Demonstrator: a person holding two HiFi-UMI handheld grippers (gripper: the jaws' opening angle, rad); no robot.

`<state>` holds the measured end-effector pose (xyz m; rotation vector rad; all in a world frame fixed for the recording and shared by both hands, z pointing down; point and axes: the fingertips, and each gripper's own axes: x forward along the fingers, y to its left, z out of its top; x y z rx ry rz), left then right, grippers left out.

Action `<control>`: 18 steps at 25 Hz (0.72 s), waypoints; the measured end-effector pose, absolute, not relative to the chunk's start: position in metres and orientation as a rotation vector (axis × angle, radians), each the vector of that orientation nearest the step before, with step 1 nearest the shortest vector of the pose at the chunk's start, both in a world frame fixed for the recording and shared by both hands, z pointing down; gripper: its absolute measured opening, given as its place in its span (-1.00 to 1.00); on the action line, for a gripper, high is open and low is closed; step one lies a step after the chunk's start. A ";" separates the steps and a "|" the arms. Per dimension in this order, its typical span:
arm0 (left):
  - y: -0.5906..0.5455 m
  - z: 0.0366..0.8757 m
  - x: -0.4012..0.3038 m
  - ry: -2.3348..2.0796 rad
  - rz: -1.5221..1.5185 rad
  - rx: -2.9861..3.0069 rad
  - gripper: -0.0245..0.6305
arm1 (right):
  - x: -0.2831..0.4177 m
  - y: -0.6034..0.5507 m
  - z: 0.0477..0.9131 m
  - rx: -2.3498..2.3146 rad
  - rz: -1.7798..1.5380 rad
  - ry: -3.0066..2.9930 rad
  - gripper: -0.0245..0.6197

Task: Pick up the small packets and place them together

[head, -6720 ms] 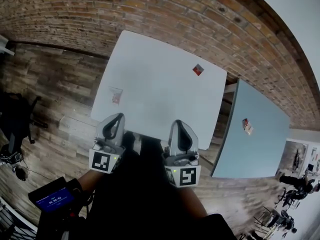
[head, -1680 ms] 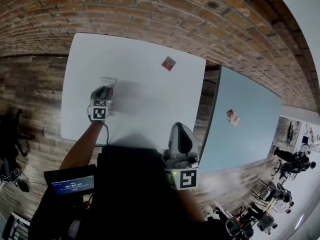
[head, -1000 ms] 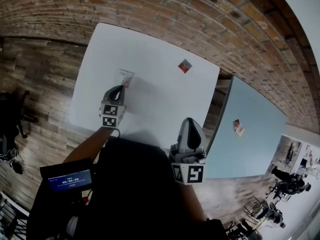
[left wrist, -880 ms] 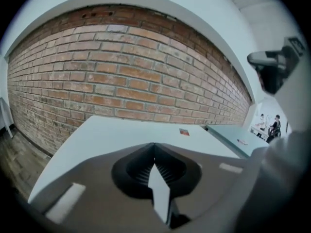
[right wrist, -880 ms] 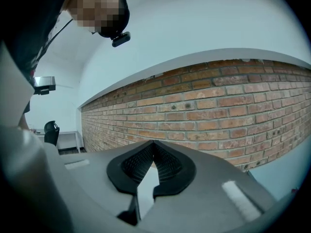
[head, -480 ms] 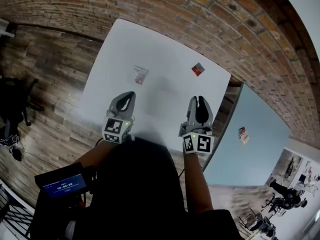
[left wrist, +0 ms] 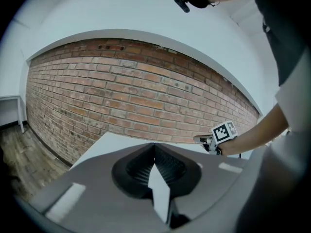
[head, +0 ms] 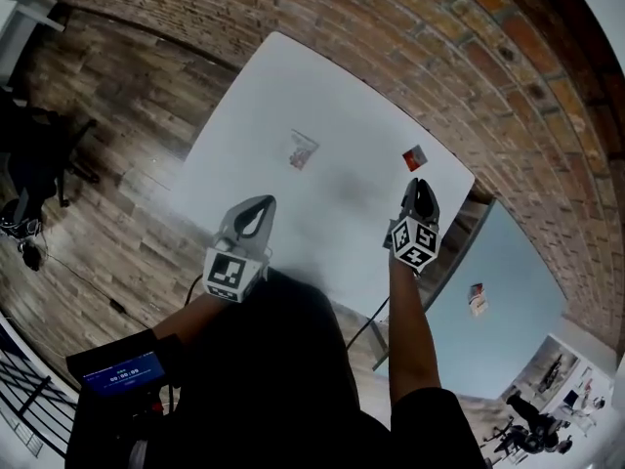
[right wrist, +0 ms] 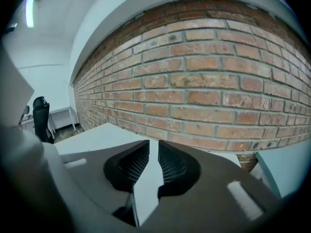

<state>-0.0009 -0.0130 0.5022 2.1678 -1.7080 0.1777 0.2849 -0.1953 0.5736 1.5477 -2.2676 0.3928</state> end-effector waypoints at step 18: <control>-0.012 0.483 -0.016 -1.788 0.106 2.078 -0.93 | 0.325 -0.272 0.689 1.485 0.548 -1.951 -0.62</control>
